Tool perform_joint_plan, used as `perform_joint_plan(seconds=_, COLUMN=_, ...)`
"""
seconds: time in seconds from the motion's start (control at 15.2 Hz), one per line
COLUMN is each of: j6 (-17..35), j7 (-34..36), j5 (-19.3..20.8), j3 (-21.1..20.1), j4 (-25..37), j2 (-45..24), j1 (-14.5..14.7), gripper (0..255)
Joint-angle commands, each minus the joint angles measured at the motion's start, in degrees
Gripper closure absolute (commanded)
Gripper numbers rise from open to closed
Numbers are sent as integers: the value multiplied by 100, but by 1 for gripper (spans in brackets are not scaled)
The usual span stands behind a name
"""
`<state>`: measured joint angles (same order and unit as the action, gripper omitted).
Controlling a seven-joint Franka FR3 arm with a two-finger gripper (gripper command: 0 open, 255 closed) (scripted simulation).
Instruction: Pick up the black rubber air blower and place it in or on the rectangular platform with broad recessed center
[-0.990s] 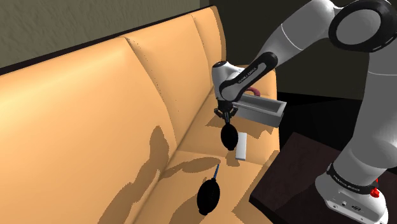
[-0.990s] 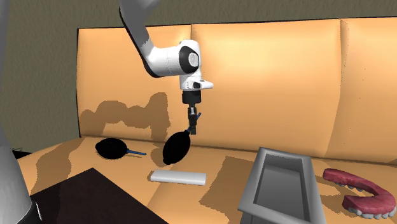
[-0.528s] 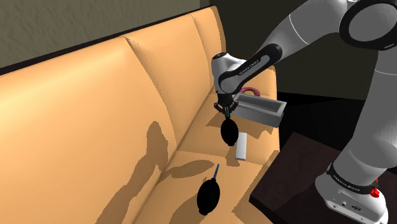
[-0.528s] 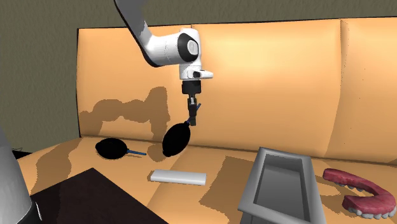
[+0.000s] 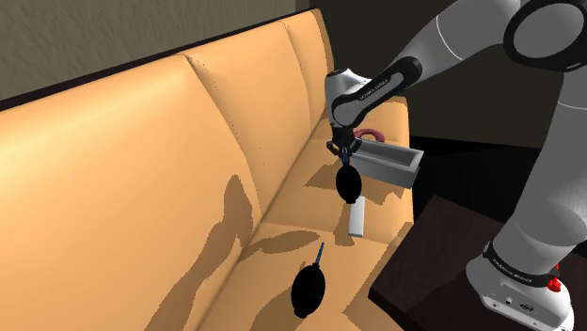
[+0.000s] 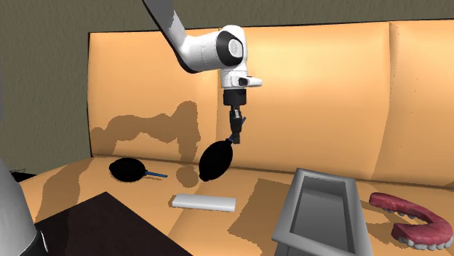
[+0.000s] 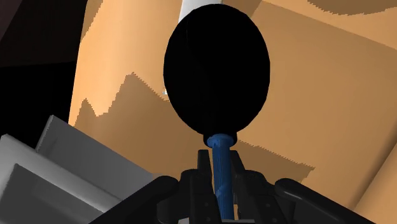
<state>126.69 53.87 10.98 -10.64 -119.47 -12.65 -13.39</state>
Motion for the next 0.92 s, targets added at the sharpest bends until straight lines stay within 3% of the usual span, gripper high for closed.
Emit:
perform_joint_plan(seconds=0.0, j6=12, j7=-292, j5=8, j3=115, j4=57, j2=-30, j1=-173, gripper=255)
perform_joint_plan(seconds=0.86, j6=-26, j7=-1919, j5=2, j3=720, j4=1027, j2=-744, j1=-1168, gripper=255)
